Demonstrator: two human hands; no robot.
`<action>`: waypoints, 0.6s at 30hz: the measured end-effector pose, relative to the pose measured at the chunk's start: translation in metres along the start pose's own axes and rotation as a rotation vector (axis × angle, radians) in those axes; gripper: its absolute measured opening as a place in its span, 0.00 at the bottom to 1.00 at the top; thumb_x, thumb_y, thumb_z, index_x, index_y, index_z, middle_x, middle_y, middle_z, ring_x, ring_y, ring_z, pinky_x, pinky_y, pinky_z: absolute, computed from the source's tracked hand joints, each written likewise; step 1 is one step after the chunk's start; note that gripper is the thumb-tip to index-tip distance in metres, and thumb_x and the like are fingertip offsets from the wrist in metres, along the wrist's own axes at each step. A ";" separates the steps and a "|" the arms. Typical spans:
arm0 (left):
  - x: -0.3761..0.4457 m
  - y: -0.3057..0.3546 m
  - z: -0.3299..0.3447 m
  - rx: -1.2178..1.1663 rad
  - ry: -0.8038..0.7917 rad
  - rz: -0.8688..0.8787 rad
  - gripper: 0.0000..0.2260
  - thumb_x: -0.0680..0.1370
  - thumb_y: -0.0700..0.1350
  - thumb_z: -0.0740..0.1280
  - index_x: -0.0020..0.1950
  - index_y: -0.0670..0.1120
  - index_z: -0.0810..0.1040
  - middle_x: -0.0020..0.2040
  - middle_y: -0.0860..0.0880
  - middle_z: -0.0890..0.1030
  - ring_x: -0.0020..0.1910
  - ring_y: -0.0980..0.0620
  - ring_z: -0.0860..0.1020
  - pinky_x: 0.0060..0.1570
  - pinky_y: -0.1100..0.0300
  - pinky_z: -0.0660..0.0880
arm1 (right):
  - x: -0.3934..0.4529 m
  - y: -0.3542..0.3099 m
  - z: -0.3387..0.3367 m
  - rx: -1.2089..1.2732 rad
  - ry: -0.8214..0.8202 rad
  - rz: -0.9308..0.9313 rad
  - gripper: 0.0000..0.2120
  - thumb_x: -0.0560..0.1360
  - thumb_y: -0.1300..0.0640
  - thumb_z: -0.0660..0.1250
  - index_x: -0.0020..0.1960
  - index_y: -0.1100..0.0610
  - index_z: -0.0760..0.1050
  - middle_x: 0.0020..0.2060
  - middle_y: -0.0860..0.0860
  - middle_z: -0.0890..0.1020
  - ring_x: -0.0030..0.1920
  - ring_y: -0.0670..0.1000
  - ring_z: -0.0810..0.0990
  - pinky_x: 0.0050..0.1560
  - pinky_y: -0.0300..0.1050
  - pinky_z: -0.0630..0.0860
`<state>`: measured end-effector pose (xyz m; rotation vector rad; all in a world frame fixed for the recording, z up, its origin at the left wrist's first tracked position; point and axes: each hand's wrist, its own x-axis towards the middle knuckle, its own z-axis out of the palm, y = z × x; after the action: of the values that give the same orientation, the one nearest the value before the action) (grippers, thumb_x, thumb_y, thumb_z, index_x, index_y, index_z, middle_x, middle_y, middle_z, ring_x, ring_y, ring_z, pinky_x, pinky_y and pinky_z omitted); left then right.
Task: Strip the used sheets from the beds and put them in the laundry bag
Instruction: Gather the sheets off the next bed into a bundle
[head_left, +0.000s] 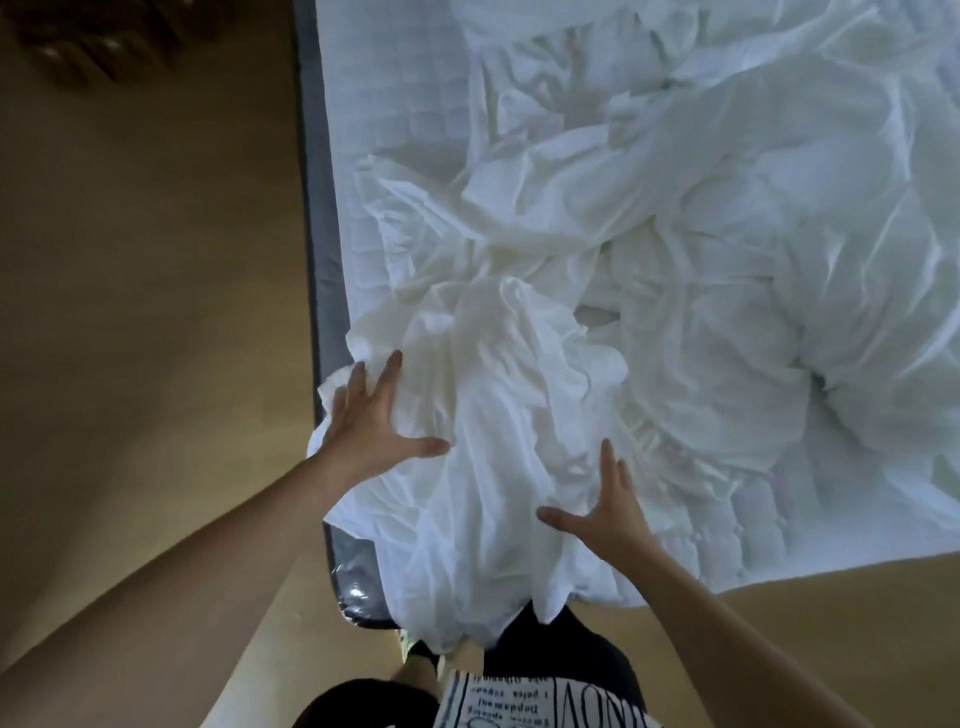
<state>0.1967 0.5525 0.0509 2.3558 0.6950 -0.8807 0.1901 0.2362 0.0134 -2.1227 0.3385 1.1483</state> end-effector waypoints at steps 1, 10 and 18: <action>0.002 0.000 0.003 0.000 -0.054 0.001 0.64 0.58 0.70 0.80 0.81 0.68 0.39 0.84 0.47 0.44 0.83 0.41 0.50 0.78 0.42 0.57 | 0.005 -0.004 0.007 0.240 -0.073 -0.012 0.65 0.62 0.38 0.84 0.84 0.44 0.44 0.83 0.52 0.56 0.81 0.57 0.61 0.77 0.58 0.65; -0.043 0.032 0.025 -0.248 -0.117 0.103 0.20 0.75 0.46 0.76 0.66 0.57 0.81 0.58 0.53 0.85 0.60 0.49 0.81 0.57 0.60 0.75 | -0.015 -0.083 0.021 1.043 -0.383 -0.204 0.25 0.84 0.48 0.66 0.76 0.59 0.70 0.70 0.60 0.78 0.71 0.61 0.76 0.73 0.63 0.70; -0.098 0.072 -0.006 -1.050 -0.621 -0.026 0.16 0.74 0.35 0.75 0.61 0.43 0.83 0.54 0.41 0.86 0.53 0.44 0.86 0.52 0.54 0.82 | -0.054 -0.160 -0.020 0.231 0.235 -0.065 0.34 0.57 0.48 0.80 0.60 0.46 0.72 0.48 0.46 0.84 0.49 0.52 0.83 0.53 0.52 0.82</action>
<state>0.1794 0.4762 0.1445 1.0760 0.6754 -0.8803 0.2550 0.3340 0.1367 -2.0487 0.4821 0.7830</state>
